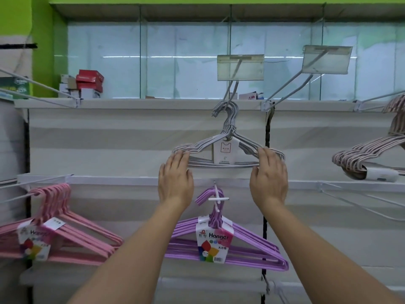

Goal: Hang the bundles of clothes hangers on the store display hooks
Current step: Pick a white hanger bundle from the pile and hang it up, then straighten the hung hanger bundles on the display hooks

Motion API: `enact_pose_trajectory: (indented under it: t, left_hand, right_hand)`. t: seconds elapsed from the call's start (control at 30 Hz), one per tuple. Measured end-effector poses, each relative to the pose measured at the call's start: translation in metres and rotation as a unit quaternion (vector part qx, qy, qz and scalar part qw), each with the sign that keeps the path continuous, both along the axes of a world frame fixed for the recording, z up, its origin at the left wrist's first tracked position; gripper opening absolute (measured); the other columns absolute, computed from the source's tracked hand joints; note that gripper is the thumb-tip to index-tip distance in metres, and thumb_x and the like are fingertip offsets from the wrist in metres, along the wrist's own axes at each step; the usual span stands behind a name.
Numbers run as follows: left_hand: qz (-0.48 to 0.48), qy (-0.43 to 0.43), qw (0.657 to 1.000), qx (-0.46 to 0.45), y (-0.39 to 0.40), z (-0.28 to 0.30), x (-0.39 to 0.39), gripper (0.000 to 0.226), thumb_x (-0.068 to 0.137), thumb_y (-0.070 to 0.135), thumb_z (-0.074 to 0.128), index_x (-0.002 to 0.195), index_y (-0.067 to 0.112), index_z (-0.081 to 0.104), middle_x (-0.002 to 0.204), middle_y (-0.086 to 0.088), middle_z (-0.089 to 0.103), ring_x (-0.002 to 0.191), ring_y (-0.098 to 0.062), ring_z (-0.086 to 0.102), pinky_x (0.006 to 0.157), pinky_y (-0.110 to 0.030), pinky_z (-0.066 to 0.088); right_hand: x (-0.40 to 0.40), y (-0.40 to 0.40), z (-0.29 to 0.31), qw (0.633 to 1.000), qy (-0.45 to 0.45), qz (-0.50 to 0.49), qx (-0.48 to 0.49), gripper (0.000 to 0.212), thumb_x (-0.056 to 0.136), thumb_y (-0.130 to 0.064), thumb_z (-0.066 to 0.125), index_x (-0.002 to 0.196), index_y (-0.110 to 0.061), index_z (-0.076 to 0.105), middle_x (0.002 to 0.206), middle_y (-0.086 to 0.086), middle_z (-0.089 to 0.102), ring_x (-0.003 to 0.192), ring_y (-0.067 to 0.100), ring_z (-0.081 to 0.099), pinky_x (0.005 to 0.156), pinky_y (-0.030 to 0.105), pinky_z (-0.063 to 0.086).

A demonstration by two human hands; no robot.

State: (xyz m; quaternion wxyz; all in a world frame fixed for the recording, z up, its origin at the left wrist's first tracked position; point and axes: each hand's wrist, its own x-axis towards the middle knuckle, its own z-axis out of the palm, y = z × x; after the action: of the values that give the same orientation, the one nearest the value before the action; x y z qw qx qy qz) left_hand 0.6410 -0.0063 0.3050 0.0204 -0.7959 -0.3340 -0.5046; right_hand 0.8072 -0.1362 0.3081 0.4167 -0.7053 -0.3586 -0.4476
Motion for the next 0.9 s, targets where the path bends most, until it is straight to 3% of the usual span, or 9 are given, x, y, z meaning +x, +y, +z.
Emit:
enact_pose_trajectory:
  t: [0.13, 0.23, 0.37, 0.43, 0.63, 0.8, 0.9]
  left_hand:
    - [0.011, -0.05, 0.991, -0.122, -0.008, -0.051, -0.018, 0.048, 0.1, 0.021, 0.04, 0.147, 0.022, 0.031, 0.147, 0.002, 0.04, 0.13, -0.019, 0.04, 0.107, -0.036, 0.037]
    - [0.019, -0.016, 0.982, -0.188, -0.014, -0.093, -0.026, 0.043, 0.1, 0.023, 0.039, 0.143, 0.022, 0.038, 0.136, -0.001, 0.052, 0.115, -0.021, 0.053, 0.094, -0.039, 0.048]
    - [0.004, 0.032, 0.971, -0.237, -0.023, -0.131, -0.027, 0.041, 0.101, 0.029, 0.039, 0.141, 0.021, 0.043, 0.133, -0.002, 0.057, 0.114, -0.022, 0.057, 0.093, -0.038, 0.048]
    - [-0.011, 0.06, 0.967, -0.249, -0.029, -0.143, -0.027, 0.042, 0.101, 0.032, 0.038, 0.141, 0.021, 0.043, 0.133, -0.002, 0.056, 0.116, -0.022, 0.056, 0.092, -0.037, 0.047]
    - [-0.111, 0.185, 0.934, -0.286, -0.024, -0.181, -0.037, 0.058, 0.101, 0.048, 0.029, 0.15, 0.016, 0.027, 0.155, -0.005, 0.031, 0.139, -0.025, 0.035, 0.111, -0.038, 0.031]
    - [-0.161, 0.278, 0.907, -0.272, -0.027, -0.215, -0.052, 0.058, 0.1, 0.05, 0.027, 0.143, 0.012, 0.037, 0.148, -0.011, 0.039, 0.133, -0.03, 0.04, 0.109, -0.04, 0.032]
    - [-0.202, 0.314, 0.885, -0.278, -0.037, -0.241, -0.056, 0.058, 0.1, 0.049, 0.028, 0.141, 0.009, 0.039, 0.147, -0.013, 0.039, 0.132, -0.031, 0.04, 0.109, -0.04, 0.033]
  right_hand:
    - [-0.007, -0.007, -0.053, 0.993, 0.087, 0.035, -0.073, 0.042, 0.094, -0.009, 0.049, 0.135, -0.009, 0.048, 0.135, 0.008, 0.053, 0.121, 0.027, 0.049, 0.1, 0.039, 0.039]
    - [-0.018, -0.019, -0.097, 0.975, 0.145, 0.031, -0.165, 0.039, 0.098, -0.015, 0.042, 0.136, -0.017, 0.045, 0.13, 0.002, 0.054, 0.112, 0.02, 0.052, 0.085, 0.03, 0.043]
    - [-0.04, -0.031, -0.141, 0.947, 0.183, 0.006, -0.264, 0.038, 0.096, -0.012, 0.038, 0.132, -0.019, 0.048, 0.122, 0.003, 0.06, 0.106, 0.021, 0.058, 0.078, 0.029, 0.044]
    - [-0.05, -0.034, -0.159, 0.935, 0.192, 0.006, -0.298, 0.036, 0.096, -0.015, 0.037, 0.131, -0.019, 0.047, 0.123, 0.001, 0.06, 0.109, 0.02, 0.058, 0.081, 0.031, 0.047]
    - [-0.088, -0.036, -0.196, 0.907, 0.253, -0.011, -0.337, 0.034, 0.101, -0.029, 0.035, 0.132, -0.019, 0.044, 0.129, 0.001, 0.056, 0.116, 0.022, 0.053, 0.093, 0.036, 0.044]
    - [-0.126, -0.049, -0.229, 0.89, 0.313, -0.054, -0.326, 0.034, 0.1, -0.026, 0.037, 0.13, -0.013, 0.046, 0.128, 0.01, 0.056, 0.118, 0.029, 0.051, 0.094, 0.036, 0.041]
    - [-0.153, -0.07, -0.248, 0.861, 0.388, -0.072, -0.321, 0.038, 0.101, -0.027, 0.036, 0.136, -0.011, 0.041, 0.135, 0.013, 0.051, 0.12, 0.032, 0.051, 0.096, 0.039, 0.042]
